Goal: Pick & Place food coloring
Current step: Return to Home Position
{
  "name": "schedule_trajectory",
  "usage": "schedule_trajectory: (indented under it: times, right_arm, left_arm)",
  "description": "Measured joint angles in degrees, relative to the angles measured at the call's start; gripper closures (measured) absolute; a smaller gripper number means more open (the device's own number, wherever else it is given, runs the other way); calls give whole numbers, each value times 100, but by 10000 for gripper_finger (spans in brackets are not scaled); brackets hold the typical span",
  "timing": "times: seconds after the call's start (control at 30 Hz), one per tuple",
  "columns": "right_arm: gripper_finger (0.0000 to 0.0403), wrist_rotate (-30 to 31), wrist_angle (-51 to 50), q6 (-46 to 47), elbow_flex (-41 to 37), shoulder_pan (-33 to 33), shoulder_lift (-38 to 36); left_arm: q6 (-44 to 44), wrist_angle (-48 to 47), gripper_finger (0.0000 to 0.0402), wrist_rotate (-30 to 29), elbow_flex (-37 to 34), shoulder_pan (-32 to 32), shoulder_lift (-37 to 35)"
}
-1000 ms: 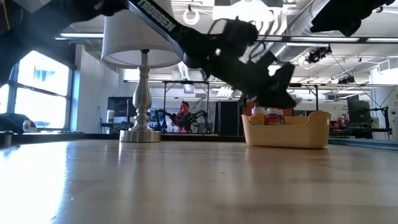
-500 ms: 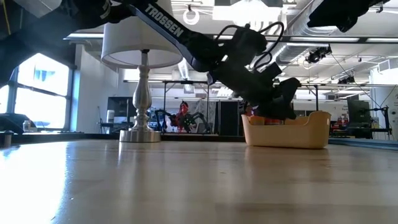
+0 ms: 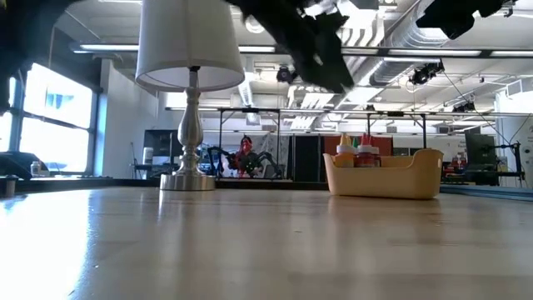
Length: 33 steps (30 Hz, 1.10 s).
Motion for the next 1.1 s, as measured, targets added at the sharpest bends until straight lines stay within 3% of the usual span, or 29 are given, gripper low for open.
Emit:
schedule_trajectory:
  times: [0.13, 0.27, 0.4, 0.53, 0.63, 0.73, 0.93, 1.1]
  right_arm:
    - [274, -584, 135, -76, -186, 0, -107]
    - [274, -532, 135, -186, -387, 0, -431]
    - [274, -631, 216, -233, -649, 0, -949]
    - [274, -911, 553, -404, -912, -1, -1490]
    - [274, -1278, 827, -696, -1151, 0, -1790]
    - [274, -1718, 1144, -1032, -1396, -2, -1973]
    - [274, -2057, 1798, -1101, -1880, 0, -2015]
    - [274, -2294, 2640, -1095, -2341, -2, -2029]
  left_arm:
    - [231, -1611, 256, -298, 0, -128, -1092]
    - [152, -3046, 256, -1002, -76, -511, -2131]
    - [-288, -3476, 256, -1958, -749, -1254, -3247]
    - [-882, -3411, 256, -2900, -2067, -2188, -4560]
    - [-1015, -3063, 256, -3211, -3391, -2858, -5585]
    - [-753, -2100, 256, -3114, -4812, -3278, -6631]
    - [532, 240, 257, -1978, -7301, -3313, -8742]
    - [1531, 1524, 257, -1143, -8624, -2878, -10236]
